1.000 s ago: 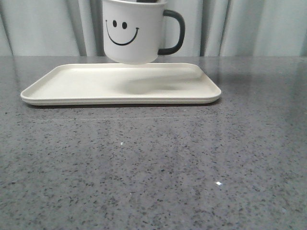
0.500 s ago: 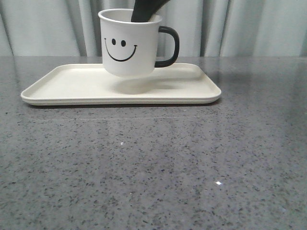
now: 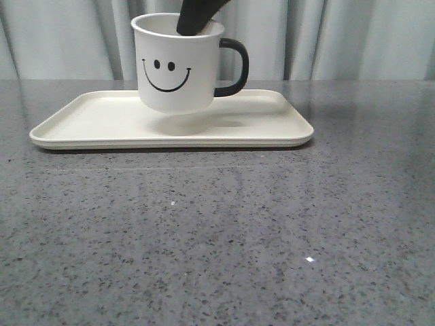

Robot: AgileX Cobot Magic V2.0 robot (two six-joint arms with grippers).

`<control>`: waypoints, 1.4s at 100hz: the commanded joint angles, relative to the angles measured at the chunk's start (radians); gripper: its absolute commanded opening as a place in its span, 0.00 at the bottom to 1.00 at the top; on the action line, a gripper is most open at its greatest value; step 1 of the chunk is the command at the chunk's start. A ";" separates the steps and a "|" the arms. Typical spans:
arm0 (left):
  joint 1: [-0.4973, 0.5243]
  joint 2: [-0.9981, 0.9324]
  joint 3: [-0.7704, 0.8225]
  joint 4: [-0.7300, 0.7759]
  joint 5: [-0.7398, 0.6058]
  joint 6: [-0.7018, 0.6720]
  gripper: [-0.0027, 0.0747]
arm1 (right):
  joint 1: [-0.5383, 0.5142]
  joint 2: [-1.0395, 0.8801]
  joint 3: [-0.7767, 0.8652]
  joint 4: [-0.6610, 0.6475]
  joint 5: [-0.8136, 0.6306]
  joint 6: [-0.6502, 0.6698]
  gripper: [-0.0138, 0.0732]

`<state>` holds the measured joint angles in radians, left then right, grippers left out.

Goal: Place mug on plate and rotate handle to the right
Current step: 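Rotate the mug with the right gripper, turning the handle sideways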

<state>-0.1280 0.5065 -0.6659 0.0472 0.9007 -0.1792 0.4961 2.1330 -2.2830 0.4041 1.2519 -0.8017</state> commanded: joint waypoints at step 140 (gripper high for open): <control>0.003 0.006 -0.028 -0.005 -0.062 -0.009 0.63 | 0.001 -0.087 0.077 0.033 0.066 -0.108 0.41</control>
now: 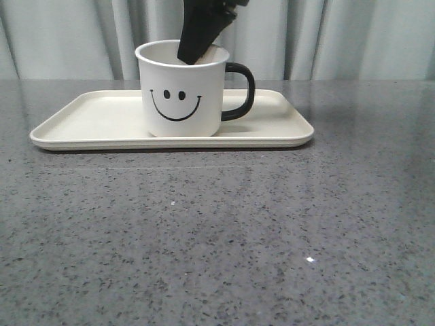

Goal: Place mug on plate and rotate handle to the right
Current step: 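Rotate the mug with the right gripper, turning the handle sideways, then open the right gripper and lift it out of the mug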

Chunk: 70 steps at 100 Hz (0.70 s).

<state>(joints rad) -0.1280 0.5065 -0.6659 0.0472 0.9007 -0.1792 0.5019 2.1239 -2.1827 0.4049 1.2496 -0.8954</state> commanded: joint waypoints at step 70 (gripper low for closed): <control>0.003 0.006 -0.028 -0.005 -0.062 -0.009 0.63 | -0.011 -0.161 -0.025 0.032 -0.067 0.035 0.54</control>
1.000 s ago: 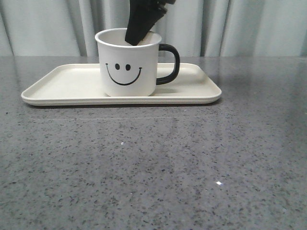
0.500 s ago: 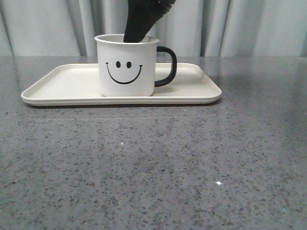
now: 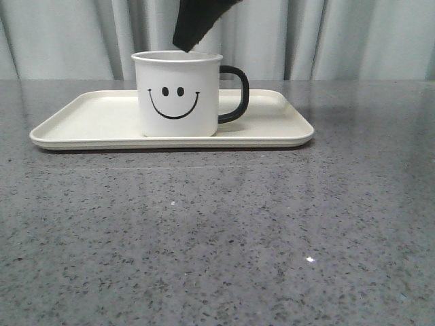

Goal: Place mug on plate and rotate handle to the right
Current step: 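Open the right gripper and lift it out of the mug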

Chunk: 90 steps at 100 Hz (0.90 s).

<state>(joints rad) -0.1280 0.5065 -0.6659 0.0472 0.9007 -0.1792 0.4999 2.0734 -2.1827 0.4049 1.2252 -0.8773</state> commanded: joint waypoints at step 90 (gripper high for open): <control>0.003 0.006 -0.028 -0.005 -0.062 -0.009 0.63 | -0.366 -0.757 0.414 -0.109 -0.235 0.249 0.54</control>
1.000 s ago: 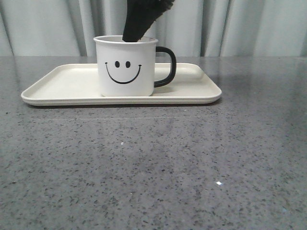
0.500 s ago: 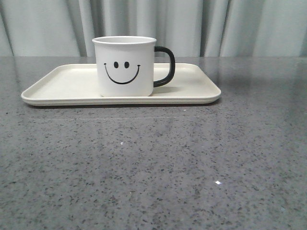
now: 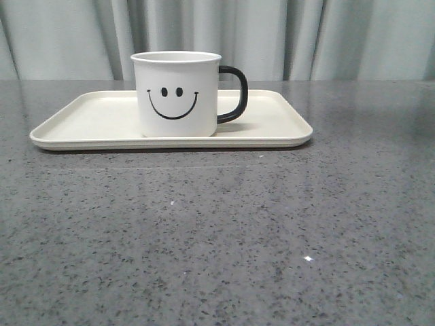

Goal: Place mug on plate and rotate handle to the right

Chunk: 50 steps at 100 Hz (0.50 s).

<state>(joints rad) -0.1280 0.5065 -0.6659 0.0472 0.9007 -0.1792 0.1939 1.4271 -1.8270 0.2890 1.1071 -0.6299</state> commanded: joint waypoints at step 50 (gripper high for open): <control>0.003 0.006 -0.028 -0.005 -0.062 -0.009 0.63 | -0.251 -0.525 0.619 0.066 -0.276 0.085 0.54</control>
<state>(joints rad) -0.1280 0.5065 -0.6659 0.0472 0.9007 -0.1792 -0.0491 0.9777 -1.2751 0.3040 0.9634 -0.5763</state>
